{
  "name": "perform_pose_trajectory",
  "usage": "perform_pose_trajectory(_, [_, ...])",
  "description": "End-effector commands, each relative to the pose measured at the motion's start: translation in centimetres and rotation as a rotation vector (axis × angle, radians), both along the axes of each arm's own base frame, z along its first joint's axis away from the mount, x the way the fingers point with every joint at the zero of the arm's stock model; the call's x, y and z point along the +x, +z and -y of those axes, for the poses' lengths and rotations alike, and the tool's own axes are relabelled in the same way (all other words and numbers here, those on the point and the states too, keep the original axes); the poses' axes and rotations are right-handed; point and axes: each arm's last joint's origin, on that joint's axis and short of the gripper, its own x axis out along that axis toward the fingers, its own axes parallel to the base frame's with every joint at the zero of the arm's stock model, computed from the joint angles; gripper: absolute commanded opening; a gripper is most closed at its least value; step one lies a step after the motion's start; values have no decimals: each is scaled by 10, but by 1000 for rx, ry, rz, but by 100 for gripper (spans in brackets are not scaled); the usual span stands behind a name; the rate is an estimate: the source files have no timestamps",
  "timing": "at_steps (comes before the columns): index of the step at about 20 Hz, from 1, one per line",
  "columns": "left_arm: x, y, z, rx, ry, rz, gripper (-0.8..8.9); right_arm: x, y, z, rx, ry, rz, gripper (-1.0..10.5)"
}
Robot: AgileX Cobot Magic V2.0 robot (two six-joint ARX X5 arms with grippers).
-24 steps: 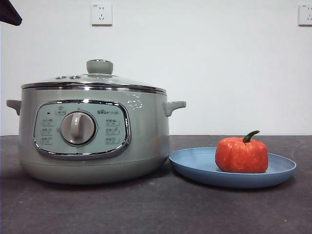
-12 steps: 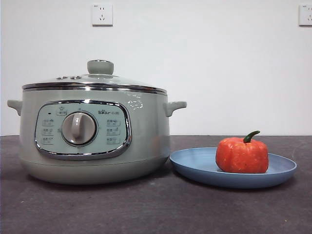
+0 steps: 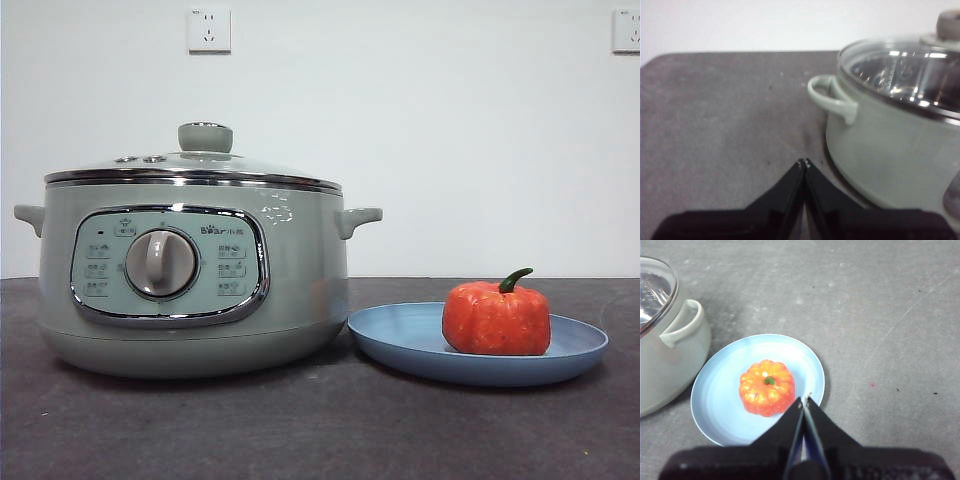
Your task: Take the pumpkin out from the steamer,put the pumpkin in the blue plate,close the lid
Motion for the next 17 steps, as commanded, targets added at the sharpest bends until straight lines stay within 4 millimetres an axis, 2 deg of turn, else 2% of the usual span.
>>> perform_pose_trajectory(1, [2, -8, 0, -15, -8, 2, -3, 0, -1, 0, 6, -6, 0, -17])
perform_pose_trajectory(3, [3, -16, 0, -22, -10, -11, -3, 0, -1, 0, 6, -6, 0, -17])
perform_pose_trajectory(10, [4, -15, -1, -34, -14, -7, -3, 0, -1, 0, 6, -6, 0, -17])
perform_pose_trajectory(17, [4, -15, -7, -33, 55, -6, -3, 0, -1, 0, 6, -6, 0, -17])
